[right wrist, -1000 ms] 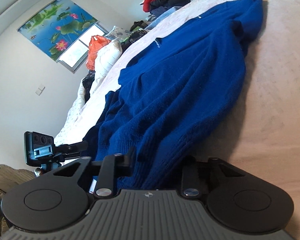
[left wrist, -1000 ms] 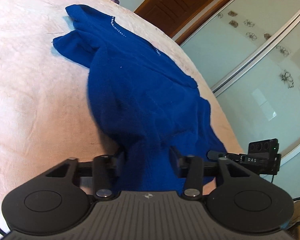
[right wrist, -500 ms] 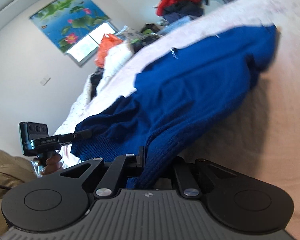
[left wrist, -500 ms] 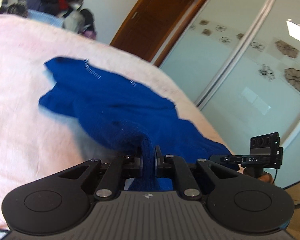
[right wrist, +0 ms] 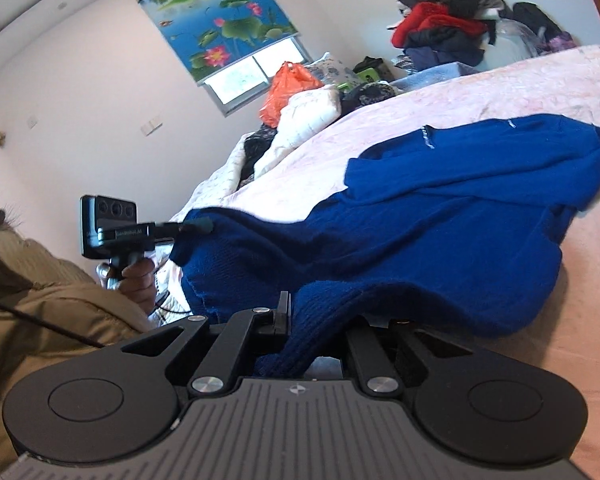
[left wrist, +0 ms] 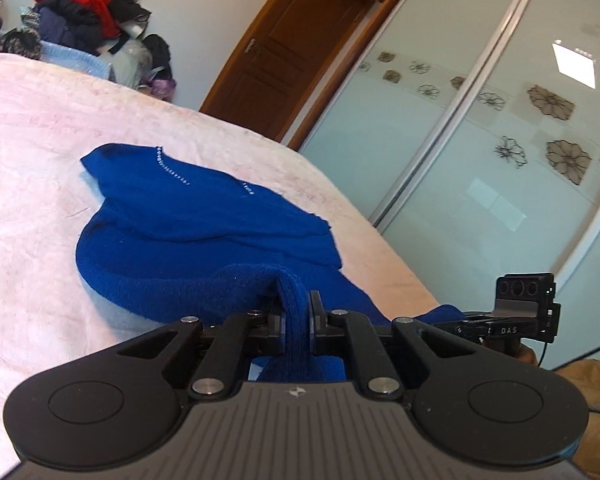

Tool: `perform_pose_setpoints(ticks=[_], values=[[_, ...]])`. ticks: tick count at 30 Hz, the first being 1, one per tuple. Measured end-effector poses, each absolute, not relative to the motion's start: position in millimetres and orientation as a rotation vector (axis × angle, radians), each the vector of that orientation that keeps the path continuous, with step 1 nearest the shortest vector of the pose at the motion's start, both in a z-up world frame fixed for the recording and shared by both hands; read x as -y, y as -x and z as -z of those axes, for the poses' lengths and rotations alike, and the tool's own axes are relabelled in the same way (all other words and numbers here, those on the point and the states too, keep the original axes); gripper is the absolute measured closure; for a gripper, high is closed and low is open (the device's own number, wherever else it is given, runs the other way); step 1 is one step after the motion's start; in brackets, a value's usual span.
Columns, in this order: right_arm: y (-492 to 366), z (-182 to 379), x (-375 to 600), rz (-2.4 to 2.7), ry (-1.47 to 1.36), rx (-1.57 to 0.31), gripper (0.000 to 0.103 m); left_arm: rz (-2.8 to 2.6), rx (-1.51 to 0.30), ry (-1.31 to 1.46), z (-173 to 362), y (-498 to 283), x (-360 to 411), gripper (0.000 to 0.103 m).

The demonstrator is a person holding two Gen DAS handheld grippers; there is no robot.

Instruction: Fold small clothes

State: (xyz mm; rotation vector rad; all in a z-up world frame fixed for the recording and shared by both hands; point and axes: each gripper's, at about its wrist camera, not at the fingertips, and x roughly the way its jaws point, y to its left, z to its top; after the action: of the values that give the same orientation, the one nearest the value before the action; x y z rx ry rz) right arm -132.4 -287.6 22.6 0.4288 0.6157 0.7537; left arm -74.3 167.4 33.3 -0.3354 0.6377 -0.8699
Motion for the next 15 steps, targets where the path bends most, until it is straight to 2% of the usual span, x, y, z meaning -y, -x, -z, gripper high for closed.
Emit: perform_pose_setpoints(ticks=[15], values=[[60,0,295,-0.551,-0.614,-0.584,0.092,0.698,-0.711,0.401,-35,3,-152,0.094]])
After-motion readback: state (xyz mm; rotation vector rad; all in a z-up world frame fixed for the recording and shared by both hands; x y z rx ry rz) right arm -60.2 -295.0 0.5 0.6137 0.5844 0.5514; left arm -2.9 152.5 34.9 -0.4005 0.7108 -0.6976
